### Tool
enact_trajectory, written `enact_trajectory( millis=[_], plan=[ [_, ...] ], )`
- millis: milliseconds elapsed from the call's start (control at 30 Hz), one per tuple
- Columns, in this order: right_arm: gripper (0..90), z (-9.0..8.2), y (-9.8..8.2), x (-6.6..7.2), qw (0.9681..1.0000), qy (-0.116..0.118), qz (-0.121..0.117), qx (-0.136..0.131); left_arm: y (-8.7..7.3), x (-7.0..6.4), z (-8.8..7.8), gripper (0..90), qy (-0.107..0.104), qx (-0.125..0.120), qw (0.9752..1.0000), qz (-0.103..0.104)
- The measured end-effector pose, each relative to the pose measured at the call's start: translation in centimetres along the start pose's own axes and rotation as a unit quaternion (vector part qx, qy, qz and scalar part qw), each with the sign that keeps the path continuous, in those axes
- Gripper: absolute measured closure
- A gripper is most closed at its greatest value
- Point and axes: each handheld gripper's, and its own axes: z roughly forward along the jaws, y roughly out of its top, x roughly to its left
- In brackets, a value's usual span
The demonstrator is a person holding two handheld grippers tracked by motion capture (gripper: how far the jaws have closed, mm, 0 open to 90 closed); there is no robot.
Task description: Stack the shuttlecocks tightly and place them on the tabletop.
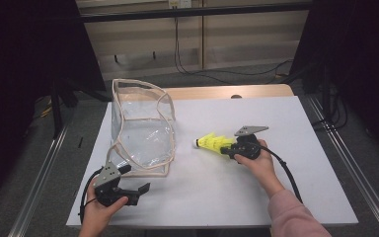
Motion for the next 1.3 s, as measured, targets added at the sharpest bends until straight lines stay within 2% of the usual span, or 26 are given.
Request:
enact_trajectory(
  millis=[33, 67, 100, 133, 367, 433, 500, 533, 600, 733, 1000, 1033, 1067, 1200, 1300],
  plan=[
    [71.6, -0.1, -0.1, 0.0, 1.0, -0.001, 0.0, 0.002, 0.0, 0.1, -0.1, 5.0, 0.001, 0.005, 1.0, 0.006],
    [70.6, -0.2, -0.2, 0.0, 1.0, 0.001, 0.003, 0.005, 0.0, 0.0, 0.0, 5.0, 0.0, -0.002, 1.0, -0.002],
    [70.2, -0.2, -0.3, -0.1, 1.0, -0.002, 0.0, 0.003, 0.0, 0.1, 0.0, 5.0, -0.002, 0.001, 1.0, 0.004],
    [70.2, -0.4, -0.4, 0.0, 1.0, 0.001, 0.007, 0.002, 0.0, 0.1, 0.0, 5.0, -0.002, 0.002, 1.0, 0.006],
    [69.2, -1.4, -0.7, 0.2, 1.0, 0.002, 0.005, -0.004, 0.0, 0.1, 0.0, 5.0, -0.001, 0.002, 1.0, 0.005],
    [73.9, -1.7, -0.7, 0.2, 0.9999, 0.006, 0.012, -0.003, 0.0, 0.0, 0.0, 5.0, -0.001, 0.002, 1.0, 0.004],
    [84.5, -1.8, -0.8, 0.2, 0.9998, 0.013, 0.012, -0.006, 0.0, 0.0, 0.0, 5.0, 0.003, 0.005, 1.0, 0.007],
    [86.0, -1.7, -0.8, 0.2, 0.9997, 0.019, 0.011, -0.006, 0.0, 0.0, 0.0, 5.0, 0.003, 0.005, 1.0, 0.006],
    [88.5, -1.7, -0.8, 0.3, 0.9998, 0.017, 0.01, -0.004, 0.0, 0.0, 0.0, 5.0, 0.001, 0.003, 1.0, 0.005],
    [88.9, -1.4, -0.6, 0.6, 0.9996, 0.024, 0.006, -0.015, 0.0, 0.0, 0.0, 5.0, -0.002, 0.001, 1.0, 0.002],
    [85.9, -1.3, -0.6, 0.8, 0.9996, 0.025, 0.008, -0.013, 0.0, 0.0, 0.0, 5.0, 0.002, 0.002, 1.0, 0.007],
    [85.8, -1.3, -0.6, 0.8, 0.9996, 0.024, 0.007, -0.013, 0.0, -0.1, 0.1, 5.0, 0.0, -0.005, 1.0, -0.005],
    [85.9, -1.3, -0.6, 0.8, 0.9996, 0.024, 0.007, -0.012, 0.0, 0.0, 0.0, 5.0, 0.001, 0.003, 1.0, 0.003],
    [83.8, -1.1, -0.7, 0.9, 0.9997, 0.024, 0.001, -0.01, 0.0, 0.0, 0.0, 5.0, 0.0, 0.002, 1.0, 0.007],
    [83.0, -0.9, -0.8, 1.0, 0.9997, 0.023, 0.004, -0.007, 0.0, -0.1, 0.1, 5.0, 0.001, -0.006, 1.0, -0.003]
  ],
)
